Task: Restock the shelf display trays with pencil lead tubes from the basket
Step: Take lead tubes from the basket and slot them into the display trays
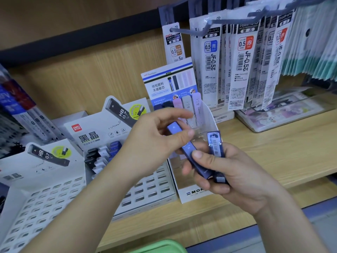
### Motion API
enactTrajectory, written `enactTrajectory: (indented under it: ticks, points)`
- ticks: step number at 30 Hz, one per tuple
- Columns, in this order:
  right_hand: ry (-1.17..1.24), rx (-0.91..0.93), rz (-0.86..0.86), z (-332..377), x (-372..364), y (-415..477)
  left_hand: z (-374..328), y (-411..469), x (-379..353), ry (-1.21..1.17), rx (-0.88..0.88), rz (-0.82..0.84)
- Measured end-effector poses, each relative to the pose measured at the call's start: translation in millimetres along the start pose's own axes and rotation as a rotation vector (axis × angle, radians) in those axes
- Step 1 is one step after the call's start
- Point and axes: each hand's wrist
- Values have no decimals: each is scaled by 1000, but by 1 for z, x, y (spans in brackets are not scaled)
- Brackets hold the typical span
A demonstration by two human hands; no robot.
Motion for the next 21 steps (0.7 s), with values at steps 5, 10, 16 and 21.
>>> enactTrajectory:
  ticks: [5,10,16,21]
  points:
    - [-121,-24,16,2,-6,1,0,-14,17,-16,34,-2]
    - [-259,-59,92,-1,-18,2,4,-38,43,-70,185,-32]
    - [-371,-90,46,-10,-47,9,22,-72,84,12,264,-210]
    - [-277,-125,-91,-23,-57,20,30,-83,130,284,76,-454]
Point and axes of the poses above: each hand's wrist, its own y-axis towards the middle knuckle, its own x-axis out of the back of the hand, z = x × y
